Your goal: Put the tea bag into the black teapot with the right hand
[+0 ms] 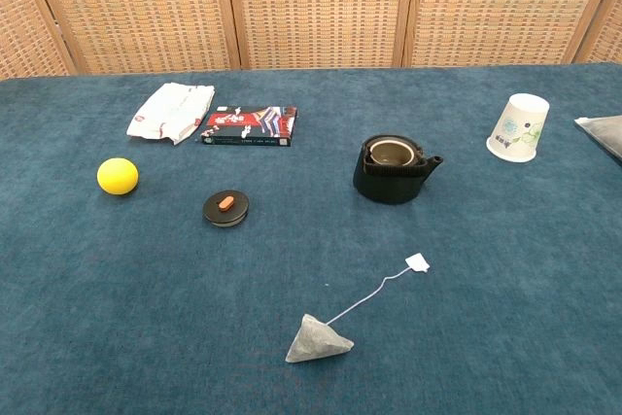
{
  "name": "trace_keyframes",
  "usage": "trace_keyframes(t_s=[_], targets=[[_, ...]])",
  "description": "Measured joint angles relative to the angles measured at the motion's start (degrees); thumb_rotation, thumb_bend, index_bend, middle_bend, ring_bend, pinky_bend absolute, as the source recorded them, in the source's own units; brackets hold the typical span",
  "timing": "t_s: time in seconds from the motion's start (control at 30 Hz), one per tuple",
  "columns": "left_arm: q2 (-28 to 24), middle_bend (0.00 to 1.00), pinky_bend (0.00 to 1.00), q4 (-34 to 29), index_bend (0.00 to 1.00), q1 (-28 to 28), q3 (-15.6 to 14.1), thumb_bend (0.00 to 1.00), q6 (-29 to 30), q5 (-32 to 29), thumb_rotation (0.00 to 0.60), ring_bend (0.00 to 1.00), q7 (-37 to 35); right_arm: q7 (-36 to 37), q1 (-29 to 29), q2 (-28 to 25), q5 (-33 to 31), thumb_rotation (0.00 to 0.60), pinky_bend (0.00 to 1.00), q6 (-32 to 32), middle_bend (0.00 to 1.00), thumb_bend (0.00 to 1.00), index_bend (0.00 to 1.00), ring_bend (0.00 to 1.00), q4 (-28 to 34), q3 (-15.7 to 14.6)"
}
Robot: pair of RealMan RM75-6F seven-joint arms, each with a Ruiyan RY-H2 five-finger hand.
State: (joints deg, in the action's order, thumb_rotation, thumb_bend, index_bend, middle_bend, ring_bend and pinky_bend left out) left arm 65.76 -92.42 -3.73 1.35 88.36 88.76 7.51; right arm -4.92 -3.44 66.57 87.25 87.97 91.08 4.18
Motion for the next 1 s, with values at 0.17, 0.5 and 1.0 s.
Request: trace_keyframes(t_s=[0.17,0.5,1.0], targets=[[-0.2,0.01,0.00,-0.3,0.10,0.1,-0.1,0.34,-0.1,-0.2,0.600,0.00,0.1,-0.1,0.0,0.0,0.1,0.600,0.11,0.1,0.11,0.38,0.10,0.00,0.1,-0.1],[-0.7,0.01,0.00,-0.7,0.10,0.5,-0.1,0.34,0.6,0.2,0.600,0.00,0.1,0.2,0.2,0.0,0.5,0.600,0.11,0.4,0.11,0.38,0.10,0.00,0.1,-0.2],[-1.8,0.01,0.00,-1.9,0.10,0.4,-0.2,0.34,0.4,0.4,0.600,0.00,0.2,2.1,-0.4,-1.0,2.2,0.600,0.20,0.2,0.19,0.38,0.10,0.05,0.7,-0.3]])
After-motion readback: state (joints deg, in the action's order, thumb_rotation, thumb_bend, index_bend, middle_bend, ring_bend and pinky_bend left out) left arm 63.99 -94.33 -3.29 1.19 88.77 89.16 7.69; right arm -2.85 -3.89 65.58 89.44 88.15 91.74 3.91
